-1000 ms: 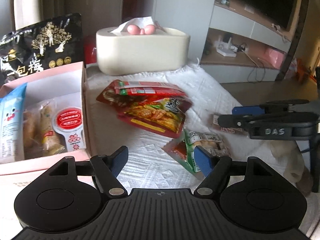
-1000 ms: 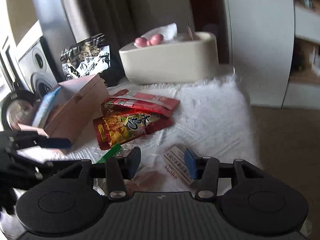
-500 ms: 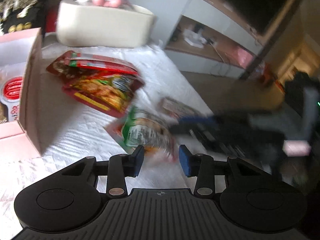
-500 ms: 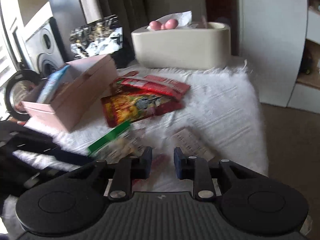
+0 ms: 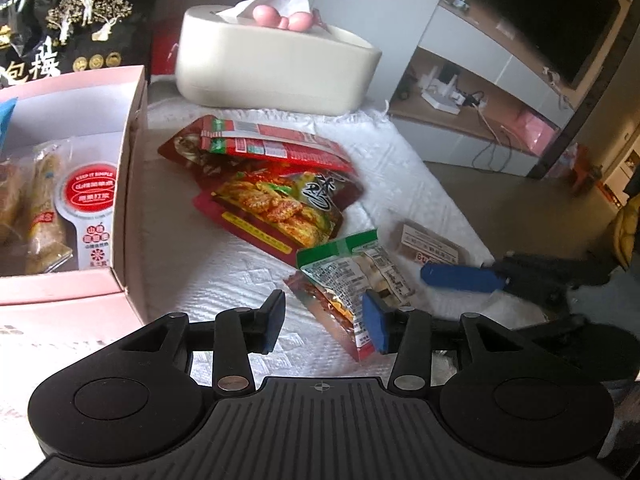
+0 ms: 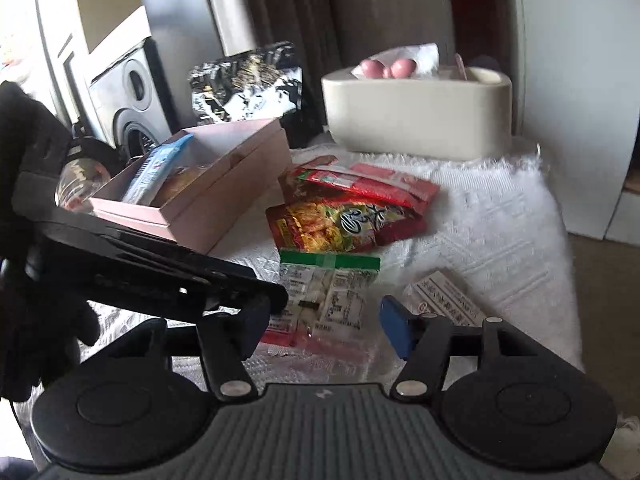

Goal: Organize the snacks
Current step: 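Close the left tool on the green-topped clear snack packet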

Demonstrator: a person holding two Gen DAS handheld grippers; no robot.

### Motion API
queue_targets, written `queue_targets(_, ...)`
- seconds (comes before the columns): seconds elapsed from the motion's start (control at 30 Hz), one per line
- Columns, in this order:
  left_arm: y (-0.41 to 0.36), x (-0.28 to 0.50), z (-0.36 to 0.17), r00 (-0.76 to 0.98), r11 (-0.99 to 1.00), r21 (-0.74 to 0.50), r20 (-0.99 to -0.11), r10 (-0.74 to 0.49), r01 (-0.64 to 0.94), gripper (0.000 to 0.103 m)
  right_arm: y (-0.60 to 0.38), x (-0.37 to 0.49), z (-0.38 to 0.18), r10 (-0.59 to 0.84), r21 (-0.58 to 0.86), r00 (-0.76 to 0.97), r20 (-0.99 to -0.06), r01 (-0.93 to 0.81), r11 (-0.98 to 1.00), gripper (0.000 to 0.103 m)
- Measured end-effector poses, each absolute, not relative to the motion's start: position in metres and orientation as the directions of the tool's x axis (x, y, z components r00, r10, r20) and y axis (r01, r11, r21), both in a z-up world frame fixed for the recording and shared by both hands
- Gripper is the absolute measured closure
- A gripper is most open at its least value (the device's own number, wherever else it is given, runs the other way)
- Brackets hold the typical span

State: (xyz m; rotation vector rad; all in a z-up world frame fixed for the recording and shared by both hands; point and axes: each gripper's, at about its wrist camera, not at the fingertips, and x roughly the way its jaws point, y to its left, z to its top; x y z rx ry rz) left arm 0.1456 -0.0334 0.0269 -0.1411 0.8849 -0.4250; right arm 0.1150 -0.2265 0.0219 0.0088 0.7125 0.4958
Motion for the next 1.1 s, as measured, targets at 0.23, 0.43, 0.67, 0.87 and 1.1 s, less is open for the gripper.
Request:
queue_targets(0.23,-0.031,0.146,0.031,0.580,0.921,-0.265,-0.717,-0.387,0.287,0.057,-0.201,0.097,0.013,0.520,0.184,0.559,-0.645,-0.547,0.817,0.041)
queue_targets(0.43,-0.032,0.135,0.042,0.626,0.921,-0.221,-0.680,-0.381,0.321,0.057,-0.209,0.086,0.020,0.463,0.116,0.621,-0.633,-0.515,0.849,0.041)
queue_targets(0.67,-0.068,0.124,0.040,0.639,0.912,-0.110,-0.681,-0.358,0.395,0.057,-0.238,0.077,0.010,0.327,0.063,0.690,-0.646,-0.379,0.923,0.041)
queue_targets(0.87,-0.092,0.118,0.026,0.650,0.904,0.024,-0.703,-0.288,0.427,0.048,-0.236,0.071,0.001,0.310,0.042,0.696,-0.648,-0.373,0.927,0.040)
queue_targets(1.1,-0.084,0.117,0.025,0.689,0.929,0.065,-0.691,-0.221,0.363,0.045,-0.234,0.070,0.000,0.308,0.038,0.700,-0.644,-0.373,0.927,0.038)
